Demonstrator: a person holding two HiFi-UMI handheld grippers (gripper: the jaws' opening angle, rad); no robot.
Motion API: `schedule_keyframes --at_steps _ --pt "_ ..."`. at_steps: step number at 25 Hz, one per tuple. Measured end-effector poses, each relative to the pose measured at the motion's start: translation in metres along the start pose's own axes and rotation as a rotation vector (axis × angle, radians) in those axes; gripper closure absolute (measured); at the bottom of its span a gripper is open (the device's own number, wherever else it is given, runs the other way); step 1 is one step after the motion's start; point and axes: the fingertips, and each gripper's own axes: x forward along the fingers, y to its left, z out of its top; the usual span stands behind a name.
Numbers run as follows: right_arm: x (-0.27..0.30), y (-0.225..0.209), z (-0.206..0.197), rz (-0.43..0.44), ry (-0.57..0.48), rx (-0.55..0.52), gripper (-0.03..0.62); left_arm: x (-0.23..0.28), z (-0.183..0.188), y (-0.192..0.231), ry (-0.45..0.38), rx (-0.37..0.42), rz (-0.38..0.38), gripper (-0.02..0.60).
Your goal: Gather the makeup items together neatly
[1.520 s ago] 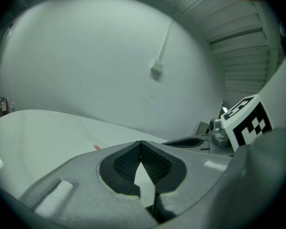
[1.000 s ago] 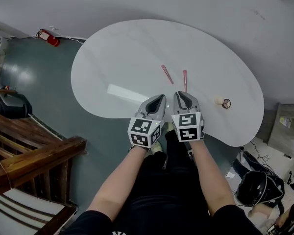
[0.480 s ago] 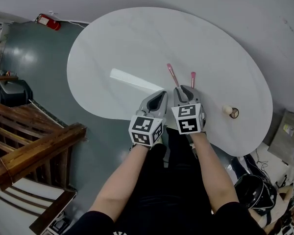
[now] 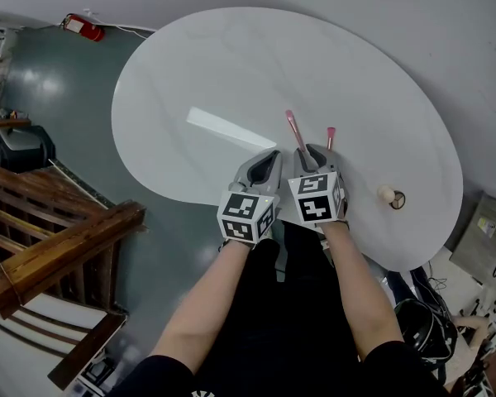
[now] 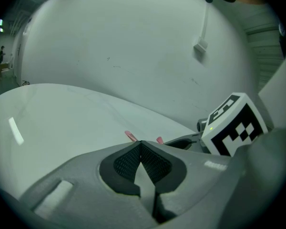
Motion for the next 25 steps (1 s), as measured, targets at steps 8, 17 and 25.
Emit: schedule_keyframes --at_steps 8,17,25 --pt "0.006 -0.001 -0.007 -0.016 0.05 -0.022 0.554 0.001 0.001 0.003 0.001 0.007 0.003 0.574" --pt "-0.011 0.0 0.006 -0.034 -0.023 0.009 0.557 -0.01 0.006 -0.003 -0.019 0.019 -0.011 0.574" --pt "-0.035 0.008 0.011 -0.057 -0.077 0.034 0.557 -0.027 0.009 -0.013 -0.039 0.043 -0.037 0.574"
